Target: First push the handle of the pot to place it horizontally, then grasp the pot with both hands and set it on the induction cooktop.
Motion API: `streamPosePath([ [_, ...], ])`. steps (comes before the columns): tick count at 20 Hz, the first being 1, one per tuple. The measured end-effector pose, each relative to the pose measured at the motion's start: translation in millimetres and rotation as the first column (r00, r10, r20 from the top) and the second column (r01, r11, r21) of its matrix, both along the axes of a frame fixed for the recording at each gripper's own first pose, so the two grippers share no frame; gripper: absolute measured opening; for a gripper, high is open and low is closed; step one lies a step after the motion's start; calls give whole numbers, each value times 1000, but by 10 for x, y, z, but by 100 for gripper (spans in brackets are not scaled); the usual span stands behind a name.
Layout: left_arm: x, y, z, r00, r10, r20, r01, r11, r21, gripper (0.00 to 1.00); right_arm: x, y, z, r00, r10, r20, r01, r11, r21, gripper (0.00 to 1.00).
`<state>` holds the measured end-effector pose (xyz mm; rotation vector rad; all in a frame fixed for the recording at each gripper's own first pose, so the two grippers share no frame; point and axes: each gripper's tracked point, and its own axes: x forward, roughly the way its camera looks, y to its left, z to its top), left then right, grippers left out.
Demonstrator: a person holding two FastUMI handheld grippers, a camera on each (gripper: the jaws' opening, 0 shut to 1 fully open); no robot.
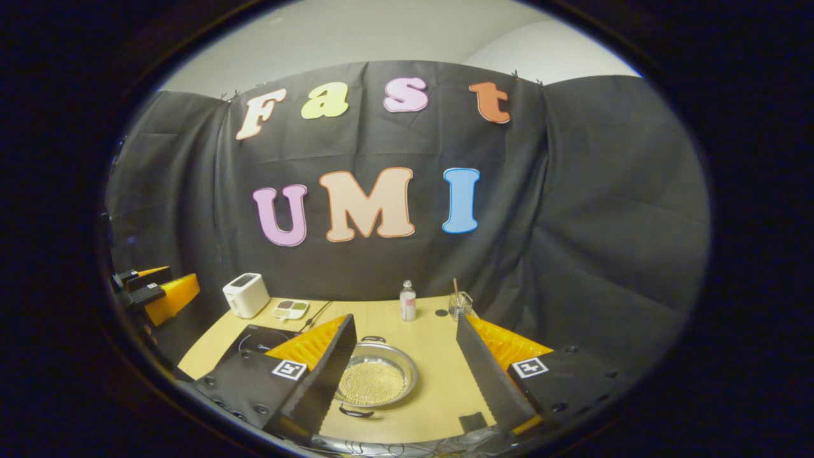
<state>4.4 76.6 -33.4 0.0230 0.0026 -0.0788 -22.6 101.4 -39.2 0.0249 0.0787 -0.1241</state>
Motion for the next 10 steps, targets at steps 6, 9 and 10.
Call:
streamPosePath([
  [6,-5,264,-228,999,-15,-30,15,1000,10,95,-70,291,-348,998,-25,-63,25,1000,-8,97],
  [9,-6,409,-294,999,-18,-31,18,1000,23,95,-96,416,-484,996,-31,-87,31,1000,0,100],
  [10,-13,448,-318,999,-18,-32,19,999,27,92,-105,462,-509,996,-31,-89,32,999,2,100],
])
